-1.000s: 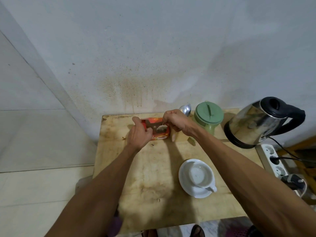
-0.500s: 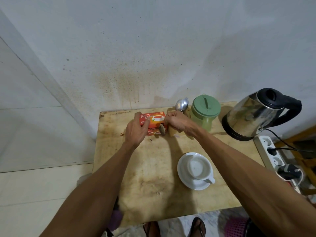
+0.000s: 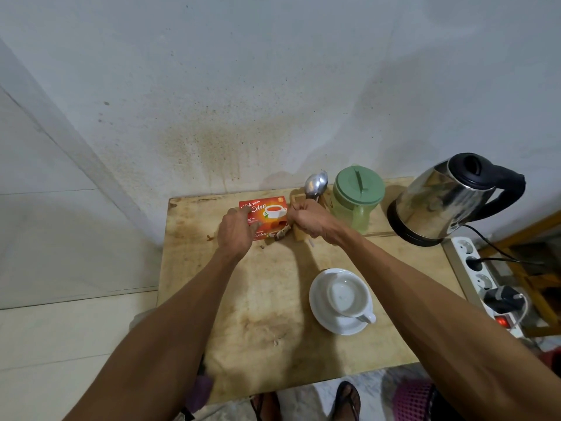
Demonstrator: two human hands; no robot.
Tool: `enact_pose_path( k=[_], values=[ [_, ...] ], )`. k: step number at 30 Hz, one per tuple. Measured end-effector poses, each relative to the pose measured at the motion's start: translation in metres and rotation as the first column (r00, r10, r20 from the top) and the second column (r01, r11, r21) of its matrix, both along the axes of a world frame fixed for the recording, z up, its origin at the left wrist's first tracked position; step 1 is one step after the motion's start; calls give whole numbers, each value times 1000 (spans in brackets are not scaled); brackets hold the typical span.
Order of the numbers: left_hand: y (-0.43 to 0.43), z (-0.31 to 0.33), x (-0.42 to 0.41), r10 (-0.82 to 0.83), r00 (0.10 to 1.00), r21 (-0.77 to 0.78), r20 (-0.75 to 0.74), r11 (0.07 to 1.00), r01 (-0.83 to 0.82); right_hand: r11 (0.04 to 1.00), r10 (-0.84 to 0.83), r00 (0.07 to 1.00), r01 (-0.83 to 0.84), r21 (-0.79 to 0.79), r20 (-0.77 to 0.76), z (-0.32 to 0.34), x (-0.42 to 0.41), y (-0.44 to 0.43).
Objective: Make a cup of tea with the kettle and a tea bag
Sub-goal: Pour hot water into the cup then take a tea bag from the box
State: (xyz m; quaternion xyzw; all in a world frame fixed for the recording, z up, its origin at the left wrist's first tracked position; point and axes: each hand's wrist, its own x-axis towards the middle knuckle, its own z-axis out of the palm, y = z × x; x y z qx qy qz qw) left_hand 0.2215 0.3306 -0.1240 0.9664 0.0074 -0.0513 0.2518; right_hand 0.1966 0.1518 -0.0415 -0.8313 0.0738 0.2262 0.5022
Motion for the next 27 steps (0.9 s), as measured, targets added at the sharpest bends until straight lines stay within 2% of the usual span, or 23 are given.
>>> enact_pose_path(
  k=[5,14,20,27],
  values=[
    [-2,-5,3,-10,1000,45,3,999,9,1000,-10,1000,11,16,-19,-3,-1,-1],
    [0,-11,9,-124,992,19,28,992,124,1000,-14,999,15,15,-35,-2,-2,-3],
    [0,-12,10,-130,991,22,15,991,130,1000,-23,999,23,-3,-40,-2,2,1],
    [0,-10,11,-188,982,74,19,980,186,1000,-18,999,18,-15,-38,-3,1,2]
  ],
)
